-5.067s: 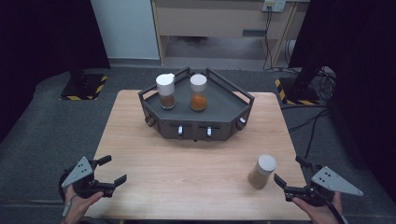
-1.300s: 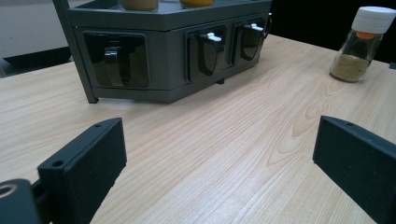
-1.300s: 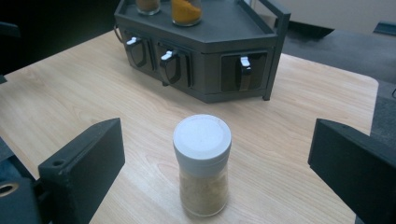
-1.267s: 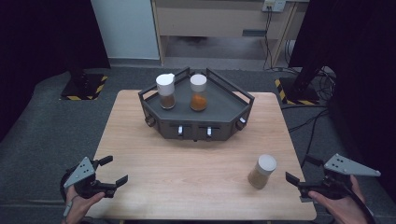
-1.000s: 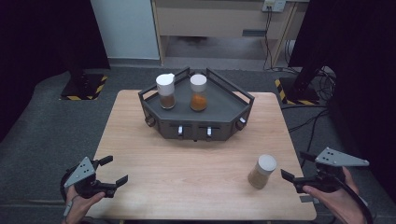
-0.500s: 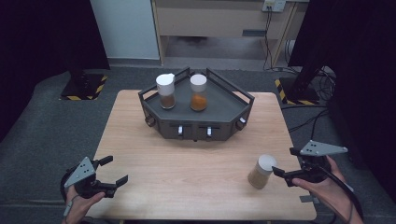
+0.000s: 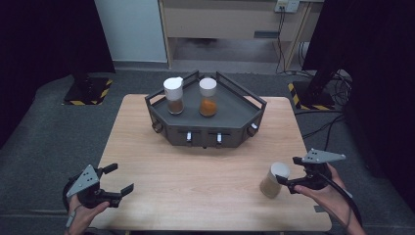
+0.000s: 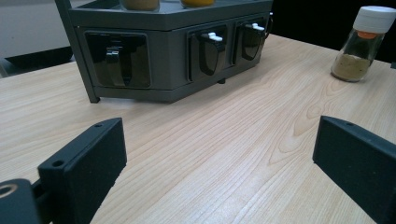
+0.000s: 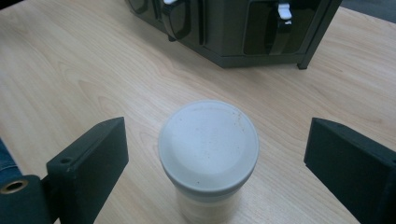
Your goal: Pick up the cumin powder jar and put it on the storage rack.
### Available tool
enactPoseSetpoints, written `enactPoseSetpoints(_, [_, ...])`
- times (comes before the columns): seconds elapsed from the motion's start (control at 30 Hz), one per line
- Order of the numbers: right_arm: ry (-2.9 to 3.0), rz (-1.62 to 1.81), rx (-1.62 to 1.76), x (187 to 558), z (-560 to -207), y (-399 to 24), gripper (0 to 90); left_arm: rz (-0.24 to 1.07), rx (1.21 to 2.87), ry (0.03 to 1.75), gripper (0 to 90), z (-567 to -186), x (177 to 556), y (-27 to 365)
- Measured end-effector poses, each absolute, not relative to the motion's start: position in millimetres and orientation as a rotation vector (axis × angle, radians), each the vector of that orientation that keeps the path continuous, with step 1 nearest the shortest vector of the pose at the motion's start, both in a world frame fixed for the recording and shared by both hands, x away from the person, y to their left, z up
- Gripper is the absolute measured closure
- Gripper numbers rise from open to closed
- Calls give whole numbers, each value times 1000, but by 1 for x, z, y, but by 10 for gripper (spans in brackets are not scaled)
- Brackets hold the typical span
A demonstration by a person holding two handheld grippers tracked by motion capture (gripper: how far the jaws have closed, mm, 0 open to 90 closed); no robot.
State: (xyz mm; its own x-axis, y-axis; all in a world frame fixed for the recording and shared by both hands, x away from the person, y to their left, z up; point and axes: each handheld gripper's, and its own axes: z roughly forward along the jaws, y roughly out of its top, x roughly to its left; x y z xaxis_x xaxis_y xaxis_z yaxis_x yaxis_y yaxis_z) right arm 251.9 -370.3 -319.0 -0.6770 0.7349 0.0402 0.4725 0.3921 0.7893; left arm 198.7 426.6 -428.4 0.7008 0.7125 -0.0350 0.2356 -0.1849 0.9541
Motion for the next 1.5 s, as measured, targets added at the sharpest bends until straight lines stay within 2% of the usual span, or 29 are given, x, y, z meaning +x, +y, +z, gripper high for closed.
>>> enactPoseSetpoints(0.33, [2351, 1198, 1054, 261, -340, -368, 157, 511, 1748, 761, 18, -428, 199, 426])
enactPoseSetpoints(0.5, [2365, 1191, 1043, 264, -348, -364, 225, 512, 1747, 760, 18, -428, 198, 427])
enactPoseSetpoints(0.63, [2353, 1195, 1040, 263, -357, -362, 334, 511, 1747, 760, 18, -429, 198, 427])
enactPoseSetpoints(1.2, [2343, 1177, 1040, 261, -351, -362, 341, 502, 1758, 757, 18, -428, 201, 426])
enactPoseSetpoints(1.5, [2383, 1182, 933, 276, -320, -363, 341, 501, 1760, 758, 18, -428, 201, 426])
